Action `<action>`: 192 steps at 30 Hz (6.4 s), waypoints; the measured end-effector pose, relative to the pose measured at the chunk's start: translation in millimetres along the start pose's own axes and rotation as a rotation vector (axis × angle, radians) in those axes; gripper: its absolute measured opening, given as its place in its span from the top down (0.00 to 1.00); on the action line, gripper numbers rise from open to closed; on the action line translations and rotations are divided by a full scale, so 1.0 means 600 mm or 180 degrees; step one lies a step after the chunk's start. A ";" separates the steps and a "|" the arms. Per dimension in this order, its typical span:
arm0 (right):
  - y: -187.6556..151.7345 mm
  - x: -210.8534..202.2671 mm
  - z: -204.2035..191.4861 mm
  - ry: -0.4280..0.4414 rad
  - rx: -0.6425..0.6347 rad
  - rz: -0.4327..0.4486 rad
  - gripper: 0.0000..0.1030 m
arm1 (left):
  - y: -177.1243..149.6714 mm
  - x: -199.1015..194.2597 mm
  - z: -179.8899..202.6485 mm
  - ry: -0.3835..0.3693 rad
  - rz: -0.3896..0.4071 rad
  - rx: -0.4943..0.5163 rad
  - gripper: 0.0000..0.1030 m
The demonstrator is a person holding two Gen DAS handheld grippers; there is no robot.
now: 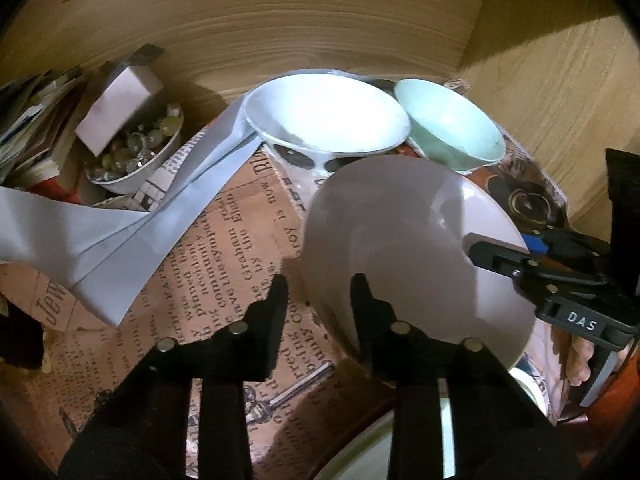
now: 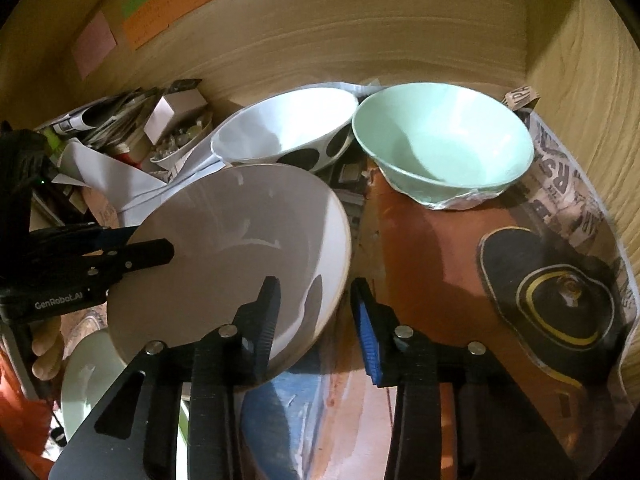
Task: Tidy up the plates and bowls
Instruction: 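Lift the mauve bowl with both tools and carry it beside the plate stack, then lower the mauve bowl onto the table and open both tools, then move both tools to the white bowl and close on its rim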
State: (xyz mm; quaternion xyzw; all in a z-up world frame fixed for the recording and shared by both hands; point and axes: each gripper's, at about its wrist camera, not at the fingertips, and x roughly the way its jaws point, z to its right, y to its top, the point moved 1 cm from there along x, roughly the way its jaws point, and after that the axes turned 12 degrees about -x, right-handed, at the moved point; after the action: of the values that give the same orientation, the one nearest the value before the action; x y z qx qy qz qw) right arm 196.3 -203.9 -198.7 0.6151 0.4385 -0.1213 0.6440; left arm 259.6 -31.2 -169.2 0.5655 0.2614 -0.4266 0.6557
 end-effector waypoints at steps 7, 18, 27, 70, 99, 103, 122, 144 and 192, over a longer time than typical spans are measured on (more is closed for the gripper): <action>0.000 0.001 -0.006 -0.0036 -0.0035 -0.0016 0.74 | -0.006 0.003 0.019 0.0111 0.0051 0.0117 0.78; 0.006 -0.019 -0.011 -0.0100 -0.0010 0.0122 0.74 | -0.006 -0.023 0.025 0.0119 0.0220 0.0058 0.78; 0.015 -0.060 -0.030 -0.0120 -0.0057 0.0348 0.74 | -0.020 -0.066 0.028 0.0072 0.0445 0.0037 0.78; -0.005 -0.114 -0.263 0.0319 -0.0677 0.0655 0.74 | -0.211 -0.279 -0.106 0.0295 0.1205 -0.0584 0.78; -0.020 -0.030 -0.388 0.0612 -0.1040 0.0222 0.74 | -0.309 -0.282 -0.224 0.0513 0.1199 -0.1082 0.78; -0.024 -0.016 -0.393 0.0617 -0.1071 0.0102 0.74 | -0.317 -0.271 -0.235 0.0506 0.1118 -0.1135 0.78; -0.040 0.015 -0.400 0.0580 -0.1211 -0.0169 0.71 | -0.329 -0.231 -0.254 0.0483 0.0859 -0.1242 0.78; 0.009 -0.144 -0.300 0.0286 -0.0954 0.0911 0.55 | -0.260 -0.341 -0.143 0.0587 0.1830 -0.0745 0.34; 0.088 -0.009 0.016 -0.0020 -0.0117 0.0465 0.48 | 0.139 0.052 -0.010 0.0507 0.0190 -0.0272 0.58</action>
State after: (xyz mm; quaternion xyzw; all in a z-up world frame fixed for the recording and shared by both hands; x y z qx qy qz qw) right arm 234.0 -203.2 -160.0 0.6331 0.3926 -0.0678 0.6637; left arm 347.3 -33.6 -153.0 0.5766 0.3137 -0.3490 0.6688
